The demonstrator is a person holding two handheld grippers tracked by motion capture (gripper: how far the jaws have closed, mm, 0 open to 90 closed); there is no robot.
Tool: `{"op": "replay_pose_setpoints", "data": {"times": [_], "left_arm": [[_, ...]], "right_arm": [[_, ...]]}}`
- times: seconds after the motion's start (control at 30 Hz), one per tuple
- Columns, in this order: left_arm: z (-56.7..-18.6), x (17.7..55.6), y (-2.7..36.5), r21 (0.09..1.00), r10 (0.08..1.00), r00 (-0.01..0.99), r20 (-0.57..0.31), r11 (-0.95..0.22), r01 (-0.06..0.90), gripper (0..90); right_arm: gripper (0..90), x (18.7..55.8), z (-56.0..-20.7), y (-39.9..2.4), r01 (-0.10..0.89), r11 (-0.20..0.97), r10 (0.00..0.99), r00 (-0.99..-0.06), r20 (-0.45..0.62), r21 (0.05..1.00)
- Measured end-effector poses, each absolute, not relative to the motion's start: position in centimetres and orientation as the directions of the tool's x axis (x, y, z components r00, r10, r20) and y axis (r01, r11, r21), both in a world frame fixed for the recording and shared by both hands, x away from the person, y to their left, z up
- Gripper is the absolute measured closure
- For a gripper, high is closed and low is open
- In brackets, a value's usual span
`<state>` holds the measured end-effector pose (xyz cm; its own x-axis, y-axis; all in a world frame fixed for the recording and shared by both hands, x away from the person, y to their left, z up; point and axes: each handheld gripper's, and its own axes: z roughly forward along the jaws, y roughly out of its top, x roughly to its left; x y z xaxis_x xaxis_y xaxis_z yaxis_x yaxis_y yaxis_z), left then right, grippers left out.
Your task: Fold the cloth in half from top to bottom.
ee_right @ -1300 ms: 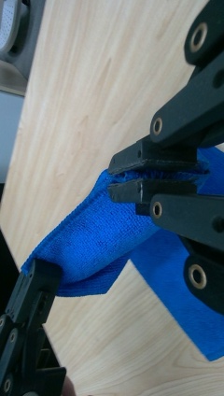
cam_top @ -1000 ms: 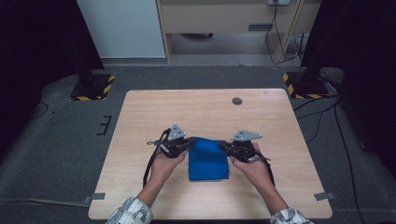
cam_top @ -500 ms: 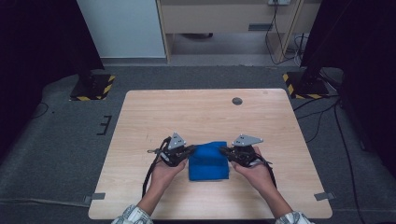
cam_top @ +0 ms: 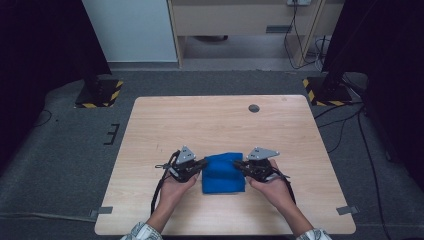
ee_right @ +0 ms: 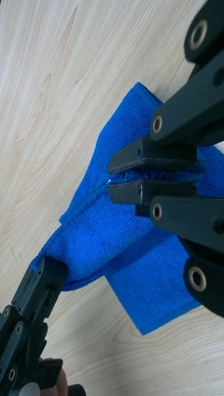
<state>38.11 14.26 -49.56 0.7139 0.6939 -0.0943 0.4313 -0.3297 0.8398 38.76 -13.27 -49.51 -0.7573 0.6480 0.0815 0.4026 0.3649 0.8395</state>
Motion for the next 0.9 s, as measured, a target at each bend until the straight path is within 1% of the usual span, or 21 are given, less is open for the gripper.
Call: {"op": "replay_pose_setpoints", "data": {"times": [0.13, 0.4, 0.6, 0.67, 0.73, 0.9], "left_arm": [[-50.0, 37.6, 14.0, 0.831, 0.675, 0.733, -0.087, -0.356, 0.427, 86.0], [-50.4, 36.6, 13.9, 0.827, 0.658, 0.748, -0.085, -0.373, 0.421, 85.5], [-50.7, 36.5, 13.9, 0.818, 0.654, 0.752, -0.083, -0.386, 0.426, 84.2], [-50.8, 36.4, 13.8, 0.816, 0.650, 0.756, -0.077, -0.395, 0.422, 82.0], [-50.9, 36.2, 13.7, 0.815, 0.651, 0.756, -0.072, -0.399, 0.420, 77.5], [-50.9, 35.7, 14.1, 0.818, 0.657, 0.749, -0.083, -0.384, 0.427, 67.0]], "right_arm": [[83.4, 38.6, -50.0, -13.6, 0.408, 0.379, 0.650, -0.756, 0.075, 0.830], [83.4, 37.7, -50.4, -14.0, 0.405, 0.378, 0.643, -0.762, 0.079, 0.833], [82.2, 37.4, -51.0, -13.9, 0.402, 0.398, 0.635, -0.769, 0.068, 0.825], [81.0, 37.3, -51.2, -14.0, 0.409, 0.402, 0.638, -0.767, 0.071, 0.819], [80.1, 37.2, -51.4, -14.2, 0.409, 0.415, 0.635, -0.770, 0.064, 0.813], [77.7, 36.6, -51.4, -14.5, 0.422, 0.401, 0.633, -0.769, 0.087, 0.813]]}}
